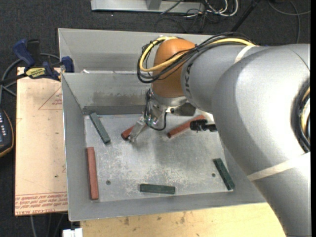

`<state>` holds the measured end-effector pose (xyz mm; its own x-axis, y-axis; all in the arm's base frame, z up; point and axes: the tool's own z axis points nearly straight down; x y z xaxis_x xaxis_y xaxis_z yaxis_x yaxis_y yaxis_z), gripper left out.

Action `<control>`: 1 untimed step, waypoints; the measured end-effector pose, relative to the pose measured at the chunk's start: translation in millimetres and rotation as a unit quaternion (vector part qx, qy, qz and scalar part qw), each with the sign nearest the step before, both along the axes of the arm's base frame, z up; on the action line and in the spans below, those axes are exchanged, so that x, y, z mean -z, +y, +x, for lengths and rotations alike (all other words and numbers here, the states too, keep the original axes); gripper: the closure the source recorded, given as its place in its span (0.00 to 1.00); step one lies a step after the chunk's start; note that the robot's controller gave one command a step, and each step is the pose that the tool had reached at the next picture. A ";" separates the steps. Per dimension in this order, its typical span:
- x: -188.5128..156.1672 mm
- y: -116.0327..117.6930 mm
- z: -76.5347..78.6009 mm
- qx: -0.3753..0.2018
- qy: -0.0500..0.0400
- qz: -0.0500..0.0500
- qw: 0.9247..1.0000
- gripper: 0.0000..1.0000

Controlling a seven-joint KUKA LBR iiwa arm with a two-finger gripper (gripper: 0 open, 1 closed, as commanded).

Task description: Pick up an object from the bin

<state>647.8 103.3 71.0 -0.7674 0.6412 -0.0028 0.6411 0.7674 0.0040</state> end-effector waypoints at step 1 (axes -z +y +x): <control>0.2 60.2 -15.2 -0.019 0.001 0.001 1.000 0.00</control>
Offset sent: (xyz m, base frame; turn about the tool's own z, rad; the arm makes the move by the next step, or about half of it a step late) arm -0.0154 0.0562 -0.0010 -0.0305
